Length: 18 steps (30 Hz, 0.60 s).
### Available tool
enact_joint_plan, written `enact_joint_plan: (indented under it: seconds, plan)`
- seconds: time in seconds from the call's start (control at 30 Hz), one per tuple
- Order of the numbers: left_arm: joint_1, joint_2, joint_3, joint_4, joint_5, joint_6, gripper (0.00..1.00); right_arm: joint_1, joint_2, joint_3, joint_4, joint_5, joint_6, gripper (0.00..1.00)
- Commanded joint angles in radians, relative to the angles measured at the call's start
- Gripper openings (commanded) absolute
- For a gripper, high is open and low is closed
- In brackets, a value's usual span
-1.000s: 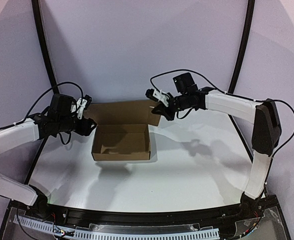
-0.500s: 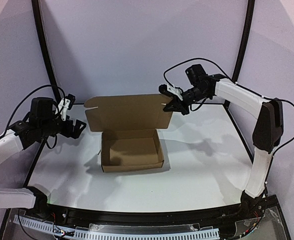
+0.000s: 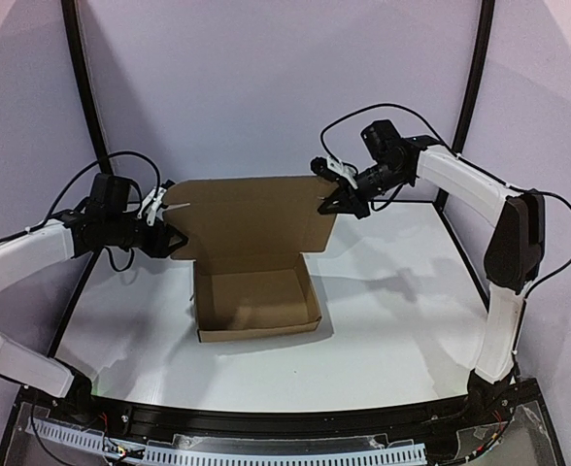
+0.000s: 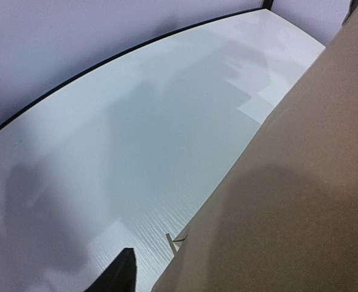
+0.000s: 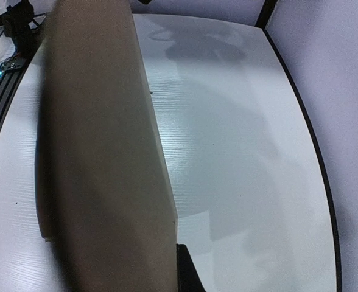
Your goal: Fold the paper box
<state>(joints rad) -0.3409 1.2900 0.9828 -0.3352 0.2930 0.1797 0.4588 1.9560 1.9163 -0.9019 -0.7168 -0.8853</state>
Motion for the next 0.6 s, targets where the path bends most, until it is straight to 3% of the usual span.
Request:
enact_joint_plan:
  seconds: [0.0,0.1,0.27,0.4,0.57]
  plan:
    - [0.000,0.019,0.037,0.029,0.085,-0.038,0.48,-0.003,-0.023,-0.041,0.062,0.032,0.058,0.00]
    - [0.000,0.044,0.044,0.053,0.113,-0.086,0.35,-0.001,-0.028,-0.059,0.118,0.087,0.129,0.00]
    - [0.000,0.078,0.053,0.123,0.014,-0.275,0.04,0.035,-0.091,-0.160,0.341,0.256,0.461,0.00]
    - [-0.002,0.050,-0.011,0.260,-0.068,-0.397,0.01,0.129,-0.148,-0.290,0.512,0.416,0.619,0.00]
    - [-0.074,0.018,-0.051,0.367,-0.246,-0.499,0.01,0.234,-0.151,-0.310,0.539,0.738,0.846,0.00]
